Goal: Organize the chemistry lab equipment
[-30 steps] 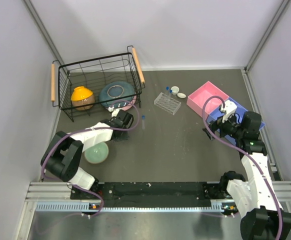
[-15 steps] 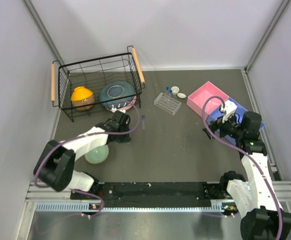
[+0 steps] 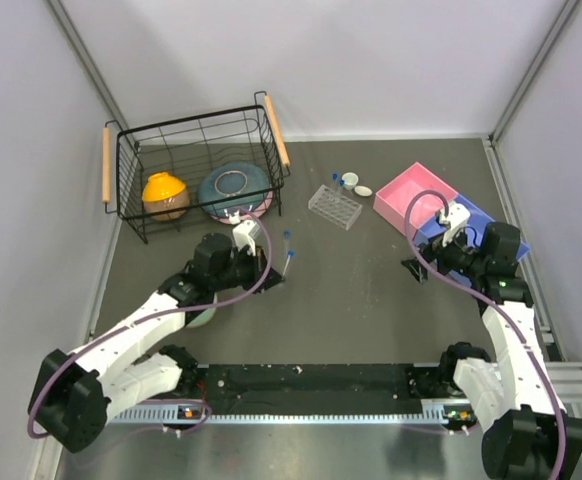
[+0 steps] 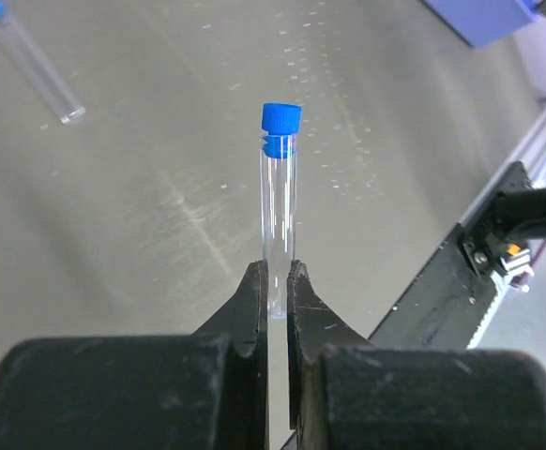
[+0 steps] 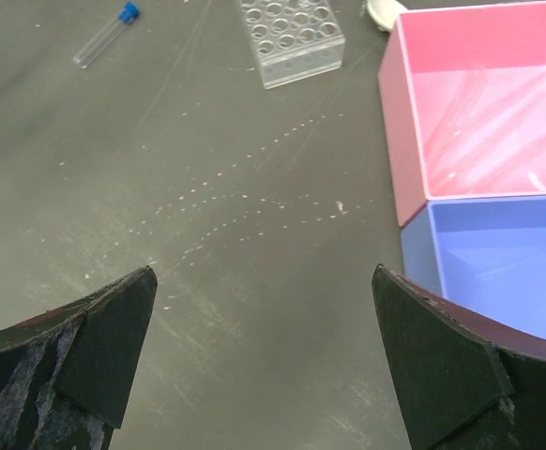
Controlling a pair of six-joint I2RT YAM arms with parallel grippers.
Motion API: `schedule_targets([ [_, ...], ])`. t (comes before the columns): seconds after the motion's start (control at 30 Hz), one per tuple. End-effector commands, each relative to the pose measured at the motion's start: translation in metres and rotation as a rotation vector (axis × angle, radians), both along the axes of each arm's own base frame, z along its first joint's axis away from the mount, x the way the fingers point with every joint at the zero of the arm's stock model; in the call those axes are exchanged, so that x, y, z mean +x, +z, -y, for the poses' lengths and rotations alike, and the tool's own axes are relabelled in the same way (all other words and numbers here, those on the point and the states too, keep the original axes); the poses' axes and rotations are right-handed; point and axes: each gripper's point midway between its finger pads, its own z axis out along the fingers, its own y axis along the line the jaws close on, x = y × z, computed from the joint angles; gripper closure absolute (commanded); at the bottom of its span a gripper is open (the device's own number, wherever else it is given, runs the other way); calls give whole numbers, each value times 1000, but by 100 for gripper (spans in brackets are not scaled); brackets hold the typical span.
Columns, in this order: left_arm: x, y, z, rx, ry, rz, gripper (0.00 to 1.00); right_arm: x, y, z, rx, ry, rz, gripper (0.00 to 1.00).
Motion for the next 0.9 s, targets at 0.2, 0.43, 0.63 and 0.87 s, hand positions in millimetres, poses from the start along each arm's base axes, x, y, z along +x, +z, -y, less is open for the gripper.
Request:
schedule_targets([
  [0.2,-31,48,40,-138,-205,155,100,-22,31,-40,134,282,-139,1],
  [0.43,-49,61,74,-196,-291,164,100,-64,52,-83,70,564,-262,1],
  [0.63,-54,64,96,-208,-342,151,100,-86,68,-118,75,719,-307,1],
  [0.87,-63,65,111,-234,-383,142,100,-81,77,-140,189,759,-439,1],
])
